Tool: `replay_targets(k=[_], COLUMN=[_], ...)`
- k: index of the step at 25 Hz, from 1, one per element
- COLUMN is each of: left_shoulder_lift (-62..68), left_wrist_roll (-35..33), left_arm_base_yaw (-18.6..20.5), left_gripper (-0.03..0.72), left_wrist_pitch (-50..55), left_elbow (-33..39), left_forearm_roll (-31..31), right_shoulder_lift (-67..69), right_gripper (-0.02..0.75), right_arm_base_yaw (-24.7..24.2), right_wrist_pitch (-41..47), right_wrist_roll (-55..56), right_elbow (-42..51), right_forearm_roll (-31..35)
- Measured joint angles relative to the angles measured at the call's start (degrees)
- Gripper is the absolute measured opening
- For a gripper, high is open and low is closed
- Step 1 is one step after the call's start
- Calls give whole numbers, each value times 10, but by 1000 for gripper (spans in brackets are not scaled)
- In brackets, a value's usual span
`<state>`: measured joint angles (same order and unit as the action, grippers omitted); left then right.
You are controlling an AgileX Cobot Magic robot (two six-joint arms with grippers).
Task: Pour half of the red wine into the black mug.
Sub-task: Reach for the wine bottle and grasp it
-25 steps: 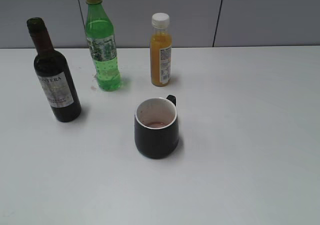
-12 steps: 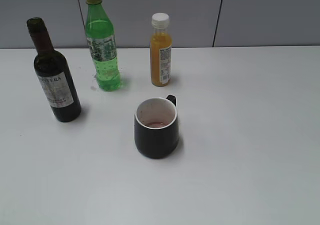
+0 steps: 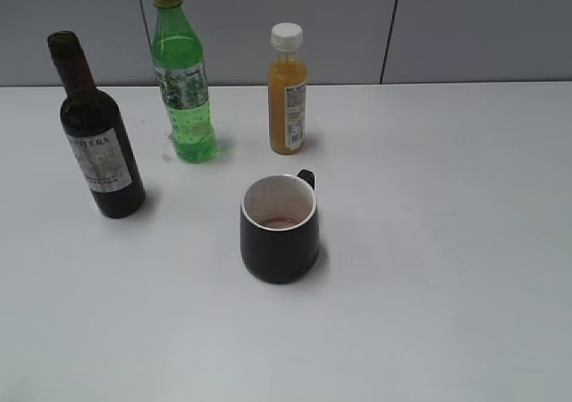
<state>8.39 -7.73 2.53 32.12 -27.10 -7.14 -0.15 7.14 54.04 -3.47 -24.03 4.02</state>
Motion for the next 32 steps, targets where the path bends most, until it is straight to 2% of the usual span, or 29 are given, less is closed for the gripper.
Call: replay_targets(k=[6,11,15,24,32], left_shoulder_lift=[63,124,165,291,484], left_wrist_roll=[-4,-5,-5,-4,36], left_arm_base_yaw=[0,-3,-27,-116,-127], left_gripper=[620,608,602,591,590], left_wrist_pitch=[-177,-257,-321,-444,-604], left_elbow=[60,91,106,128,128], left_forearm_roll=[-23,-17,-15,27,56], right_shoulder_lift=[0,0,0,0,0], right_gripper=[591,591,591,591,591], right_arm_base_yaw=[0,0,0,0,0], right_wrist_pitch=[0,0,0,0,0], right_wrist_roll=[1,1,0,0,1], right_elbow=[0,0,0,0,0], right_forearm_roll=[0,0,1,3,3])
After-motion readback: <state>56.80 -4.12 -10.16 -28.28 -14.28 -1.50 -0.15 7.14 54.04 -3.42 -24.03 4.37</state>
